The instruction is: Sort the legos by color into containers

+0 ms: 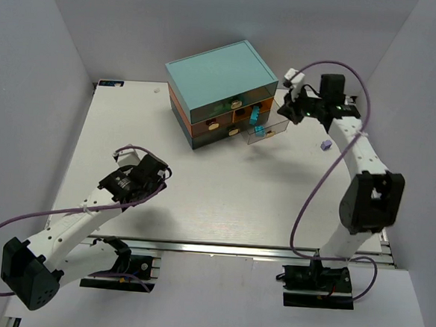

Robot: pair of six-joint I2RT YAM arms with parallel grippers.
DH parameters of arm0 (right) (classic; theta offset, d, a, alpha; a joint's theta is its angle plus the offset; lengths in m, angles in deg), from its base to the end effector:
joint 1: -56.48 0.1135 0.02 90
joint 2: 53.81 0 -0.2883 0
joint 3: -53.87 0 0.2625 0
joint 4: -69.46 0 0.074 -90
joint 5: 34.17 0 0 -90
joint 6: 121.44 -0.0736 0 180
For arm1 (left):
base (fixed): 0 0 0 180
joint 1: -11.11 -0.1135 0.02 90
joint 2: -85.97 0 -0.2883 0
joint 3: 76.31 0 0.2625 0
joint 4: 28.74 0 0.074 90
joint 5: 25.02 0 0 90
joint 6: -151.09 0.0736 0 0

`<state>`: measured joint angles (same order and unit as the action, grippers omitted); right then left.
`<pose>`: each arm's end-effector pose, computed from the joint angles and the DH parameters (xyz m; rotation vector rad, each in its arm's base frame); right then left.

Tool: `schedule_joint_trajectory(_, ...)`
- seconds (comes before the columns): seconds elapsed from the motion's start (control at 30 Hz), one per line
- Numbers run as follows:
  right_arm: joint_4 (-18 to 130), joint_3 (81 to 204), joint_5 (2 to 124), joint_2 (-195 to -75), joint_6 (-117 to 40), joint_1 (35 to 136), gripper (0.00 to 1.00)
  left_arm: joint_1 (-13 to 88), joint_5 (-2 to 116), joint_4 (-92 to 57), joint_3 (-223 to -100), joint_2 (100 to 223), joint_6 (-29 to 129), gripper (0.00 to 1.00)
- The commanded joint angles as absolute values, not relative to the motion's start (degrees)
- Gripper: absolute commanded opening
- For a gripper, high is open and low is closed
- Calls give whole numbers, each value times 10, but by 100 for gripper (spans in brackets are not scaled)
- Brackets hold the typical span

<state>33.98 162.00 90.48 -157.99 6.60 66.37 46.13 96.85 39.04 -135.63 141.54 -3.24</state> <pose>0.4531 0.1215 0.3407 -1.1321 1.6867 0.3331 0.1687 -0.0707 0.2457 -0.7709 2.3146 0.0218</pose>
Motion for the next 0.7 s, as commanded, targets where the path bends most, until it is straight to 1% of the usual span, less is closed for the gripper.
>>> schedule_joint_trajectory(0.0, 393, 1520, 1014, -1485, -14, 637, 0, 449, 956, 369, -1351, 1420, -31, 71)
schedule_joint_trajectory(0.03, 394, 1491, 1036, -1459, 28, 635, 0, 444, 952, 359, -1350, 1421, -27, 61)
schedule_joint_trajectory(0.1, 287, 1457, 1113, -1449, 152, 621, 0, 439, 941, 351, -1349, 1427, -18, 53)
schedule_joint_trajectory(0.13, 223, 1451, 1129, -1446, 357, 618, 0, 434, 937, 343, -1347, 1428, -11, 48)
schedule_joint_trajectory(0.17, 160, 1444, 1116, -1446, 445, 620, 0, 434, 934, 340, -1346, 1434, -9, 46)
schedule_joint_trajectory(0.2, 99, 1426, 1101, -1448, 499, 624, 0, 427, 925, 334, -1345, 1438, -4, 46)
schedule_joint_trajectory(0.23, 103, 1418, 1081, -1454, 524, 624, 0, 427, 921, 328, -1346, 1441, 2, 46)
schedule_joint_trajectory(0.33, 207, 1408, 994, -1482, 478, 629, 0, 420, 911, 319, -1349, 1455, 11, 47)
schedule_joint_trajectory(0.37, 230, 1413, 946, -1492, 452, 631, 0, 415, 908, 317, -1350, 1457, 13, 49)
schedule_joint_trajectory(0.4, 281, 1430, 921, -1505, 430, 635, 0, 415, 907, 317, -1351, 1460, 14, 50)
schedule_joint_trajectory(0.43, 299, 1444, 892, -1529, 413, 639, 0, 415, 907, 318, -1353, 1460, 14, 50)
schedule_joint_trajectory(0.5, 328, 1467, 870, -1549, 377, 641, 0, 410, 907, 325, -1355, 1456, 13, 53)
schedule_joint_trajectory(0.67, 416, 1502, 826, -1601, 354, 658, 0, 405, 904, 329, -1336, 1432, 2, 59)
